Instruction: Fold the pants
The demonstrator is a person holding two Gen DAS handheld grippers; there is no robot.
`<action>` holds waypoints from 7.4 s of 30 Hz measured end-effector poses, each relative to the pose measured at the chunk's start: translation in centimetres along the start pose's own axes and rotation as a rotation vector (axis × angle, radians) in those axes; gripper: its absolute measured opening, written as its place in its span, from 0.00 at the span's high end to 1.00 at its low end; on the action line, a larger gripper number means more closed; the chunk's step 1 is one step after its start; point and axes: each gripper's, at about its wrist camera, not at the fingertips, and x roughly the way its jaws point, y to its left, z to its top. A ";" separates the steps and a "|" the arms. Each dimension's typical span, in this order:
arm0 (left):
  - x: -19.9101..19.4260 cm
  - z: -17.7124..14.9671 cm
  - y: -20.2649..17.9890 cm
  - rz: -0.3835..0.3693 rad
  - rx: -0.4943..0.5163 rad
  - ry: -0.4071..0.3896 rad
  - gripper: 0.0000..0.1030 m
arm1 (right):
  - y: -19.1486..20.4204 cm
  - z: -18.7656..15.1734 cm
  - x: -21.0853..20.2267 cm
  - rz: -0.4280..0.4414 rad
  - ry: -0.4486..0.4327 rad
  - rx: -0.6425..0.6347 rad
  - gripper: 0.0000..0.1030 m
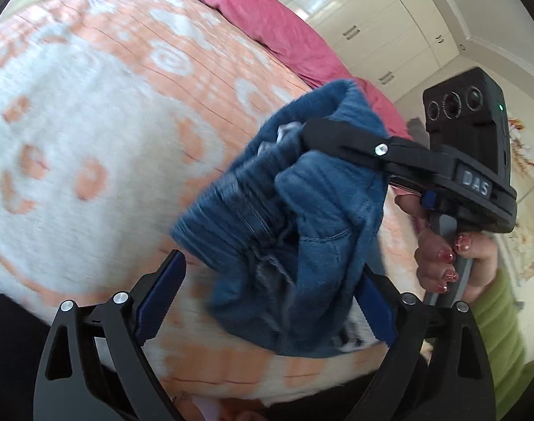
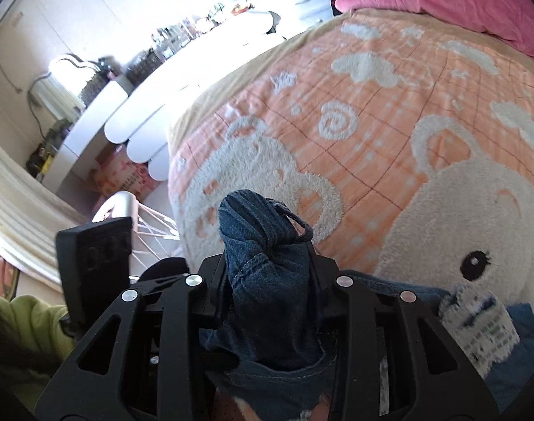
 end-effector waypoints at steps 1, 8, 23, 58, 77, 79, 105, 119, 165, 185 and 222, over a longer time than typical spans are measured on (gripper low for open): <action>0.2 -0.1 -0.4 -0.026 -0.004 0.012 0.13 | 0.0 -0.1 -0.7 0.002 -0.012 0.000 0.73; 1.0 -0.1 -6.3 -0.056 0.073 0.019 0.18 | -2.2 -2.4 -6.3 -0.016 -0.103 0.024 0.73; 6.2 -6.3 -12.7 -0.242 0.283 0.227 0.16 | -10.5 -17.9 -17.2 -0.207 -0.361 0.280 0.49; 7.5 -4.4 -11.1 0.366 0.488 0.076 0.16 | -8.3 -15.6 -10.1 -0.348 -0.230 0.236 0.56; 3.7 -3.8 -12.2 0.348 0.484 0.002 0.16 | 2.4 -20.2 -16.3 -0.476 -0.393 0.062 0.42; 3.4 -3.6 -12.0 0.352 0.479 -0.007 0.16 | 3.0 -20.1 -15.3 -0.476 -0.369 0.038 0.43; 3.0 -3.2 -12.1 0.345 0.469 -0.012 0.16 | 1.5 -20.5 -16.0 -0.572 -0.374 0.111 0.58; 1.5 -1.8 -12.3 0.352 0.472 -0.045 0.08 | 2.1 -21.1 -18.5 -0.613 -0.460 0.124 0.41; 6.8 1.6 -12.4 0.255 0.426 0.042 0.17 | 2.7 -20.5 -18.2 -0.584 -0.444 0.092 0.38; 8.0 0.1 -11.8 0.329 0.481 0.039 0.11 | -8.4 -21.7 -14.4 -0.558 -0.351 0.488 0.23; 13.6 7.3 -13.7 0.265 0.479 -0.052 0.75 | -10.4 -8.8 -11.3 -0.547 -0.416 0.254 0.93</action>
